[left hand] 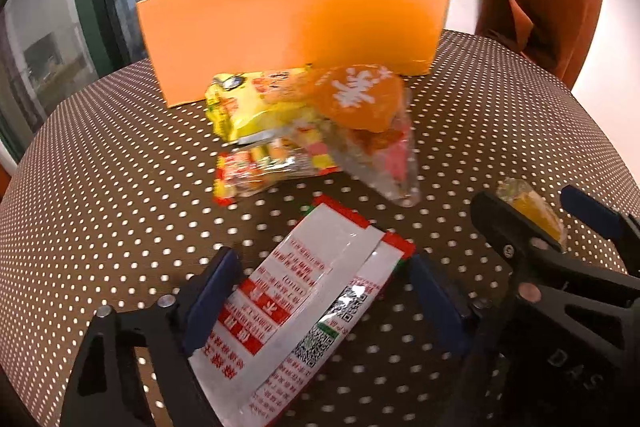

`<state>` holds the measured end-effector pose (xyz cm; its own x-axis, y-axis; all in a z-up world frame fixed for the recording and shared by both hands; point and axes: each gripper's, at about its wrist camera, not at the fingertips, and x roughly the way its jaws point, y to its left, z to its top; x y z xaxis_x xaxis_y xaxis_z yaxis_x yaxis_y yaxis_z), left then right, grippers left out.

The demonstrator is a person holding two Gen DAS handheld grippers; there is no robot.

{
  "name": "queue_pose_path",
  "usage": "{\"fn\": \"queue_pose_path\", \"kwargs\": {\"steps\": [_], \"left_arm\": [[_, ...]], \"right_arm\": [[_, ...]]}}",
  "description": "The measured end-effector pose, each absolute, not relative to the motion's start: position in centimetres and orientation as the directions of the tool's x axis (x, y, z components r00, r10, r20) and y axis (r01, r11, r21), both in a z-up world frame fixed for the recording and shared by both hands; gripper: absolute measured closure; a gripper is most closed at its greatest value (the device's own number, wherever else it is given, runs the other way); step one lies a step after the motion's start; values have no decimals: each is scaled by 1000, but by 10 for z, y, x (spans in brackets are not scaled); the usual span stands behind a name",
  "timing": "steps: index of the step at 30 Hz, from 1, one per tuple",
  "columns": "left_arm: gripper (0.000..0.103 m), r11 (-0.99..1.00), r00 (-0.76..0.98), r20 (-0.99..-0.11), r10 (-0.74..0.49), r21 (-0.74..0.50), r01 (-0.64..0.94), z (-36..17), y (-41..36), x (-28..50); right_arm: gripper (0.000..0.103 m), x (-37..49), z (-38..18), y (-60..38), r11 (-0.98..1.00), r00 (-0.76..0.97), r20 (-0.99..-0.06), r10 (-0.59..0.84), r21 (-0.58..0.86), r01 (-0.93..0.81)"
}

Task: Organize snacks
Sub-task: 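Grasp small yellow candy packet with right gripper while left gripper grasps white-red strip packet, then lift both held packets and carry them over the orange box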

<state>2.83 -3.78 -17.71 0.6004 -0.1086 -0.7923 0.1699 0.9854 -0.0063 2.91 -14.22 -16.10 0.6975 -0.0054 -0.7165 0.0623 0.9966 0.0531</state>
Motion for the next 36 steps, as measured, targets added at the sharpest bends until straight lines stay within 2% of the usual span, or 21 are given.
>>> {"fn": "queue_pose_path", "kwargs": {"steps": [3,5,6,8,9,11,13,16,19,20,22,28,36], "left_arm": [[27,984,604,-789,-107,2,177,-176,-49,27],[28,984,611,-786,-99,15,179,-174,-52,25],[28,983,617,-781,-92,28,182,-174,-53,23],[28,981,625,-776,-84,45,187,-174,-55,22],[27,979,633,-771,-71,68,192,-173,-56,21],[19,975,647,-762,-32,120,190,-174,-57,18],[12,970,658,-753,-8,154,188,-174,-56,15],[7,970,652,-758,-16,145,193,-175,-47,14],[8,974,640,-766,-52,103,203,-176,-37,14],[10,974,634,-770,-75,80,212,-177,-34,14],[32,966,613,-775,-155,10,257,-178,-27,10],[58,954,611,-767,-197,-7,299,-177,-34,1],[62,951,615,-760,-210,-14,308,-169,-34,-16]], "right_arm": [[9,28,-163,-153,994,689,-725,0,74,79],[16,28,-166,-158,993,684,-729,3,82,83],[25,30,-169,-161,992,667,-745,19,98,81],[31,32,-175,-163,990,652,-758,32,112,82],[39,31,-176,-161,992,651,-759,28,102,77],[51,30,-178,-156,995,647,-762,15,74,65],[67,28,-180,-150,997,649,-761,4,48,51],[70,24,-179,-144,998,652,-758,13,48,35],[71,22,-179,-139,998,651,-758,29,62,27],[71,22,-179,-137,997,649,-760,38,69,23],[71,22,-177,-134,996,644,-763,54,86,19],[71,19,-173,-123,997,639,-767,54,82,13],[71,11,-165,-113,996,653,-753,82,83,-29]]}}
